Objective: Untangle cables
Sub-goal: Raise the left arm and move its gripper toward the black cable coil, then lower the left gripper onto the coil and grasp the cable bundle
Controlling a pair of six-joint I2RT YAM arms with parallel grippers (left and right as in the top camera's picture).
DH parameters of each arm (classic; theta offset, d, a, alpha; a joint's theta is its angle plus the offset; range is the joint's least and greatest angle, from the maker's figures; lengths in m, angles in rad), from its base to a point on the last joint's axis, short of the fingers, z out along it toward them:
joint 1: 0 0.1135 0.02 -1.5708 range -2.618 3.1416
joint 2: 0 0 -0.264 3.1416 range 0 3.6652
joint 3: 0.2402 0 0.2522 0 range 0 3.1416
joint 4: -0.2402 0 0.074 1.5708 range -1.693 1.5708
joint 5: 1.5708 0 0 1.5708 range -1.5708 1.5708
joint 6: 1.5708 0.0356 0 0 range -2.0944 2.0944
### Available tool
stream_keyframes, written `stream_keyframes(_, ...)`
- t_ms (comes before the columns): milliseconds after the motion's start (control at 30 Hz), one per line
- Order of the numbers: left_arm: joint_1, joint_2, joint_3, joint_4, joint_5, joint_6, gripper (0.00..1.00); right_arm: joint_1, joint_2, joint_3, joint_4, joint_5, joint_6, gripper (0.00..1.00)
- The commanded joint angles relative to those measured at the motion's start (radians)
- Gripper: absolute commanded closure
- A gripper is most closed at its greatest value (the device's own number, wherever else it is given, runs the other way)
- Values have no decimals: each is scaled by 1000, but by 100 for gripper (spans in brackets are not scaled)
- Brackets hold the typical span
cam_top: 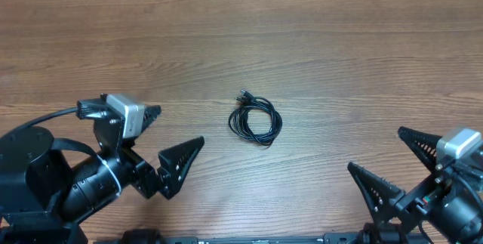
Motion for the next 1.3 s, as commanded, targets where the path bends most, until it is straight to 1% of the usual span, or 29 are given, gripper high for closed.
stream_keyframes(0,-5,2,15,-35,21,2,41,-5,5,11,-3,-28,-3,0)
stream_keyframes(33,-5,4,15,-41,-8,4,56,-5,5,11,-3,-28,-3,0)
stream_keyframes(67,-5,6,14,-43,-42,3,60,-5,5,11,-3,-27,-3,0)
stream_keyframes(100,-5,8,15,-45,-66,3,52,-5,5,11,-3,-27,-3,0)
stream_keyframes(167,-5,9,15,-60,-72,2,1,-5,5,11,-2,-26,-4,0)
stream_keyframes(333,-5,12,14,-80,-77,11,0,-5,6,11,-5,68,-3,0)
stream_keyframes(433,-5,24,5,-81,-175,21,1,-5,6,6,-4,75,-3,0)
stream_keyframes(533,-5,43,-45,-77,-237,-23,0,-5,12,5,-2,75,1,0)
stream_keyframes(700,-8,106,-186,-15,-223,-91,0,-5,24,4,5,74,12,0)
stream_keyframes(800,-14,170,-274,42,-133,-88,0,-5,28,4,5,74,12,0)
stream_keyframes(900,-39,256,-334,110,-40,-60,0,-5,28,4,8,75,11,0)
stream_keyframes(1133,-137,476,-352,241,-43,-60,0,-5,31,4,23,75,11,0)
stream_keyframes(1200,-176,537,-352,286,-71,-60,0,-5,31,4,22,75,11,0)
stream_keyframes(1267,-210,592,-352,324,-137,-61,0,-5,31,4,22,75,11,0)
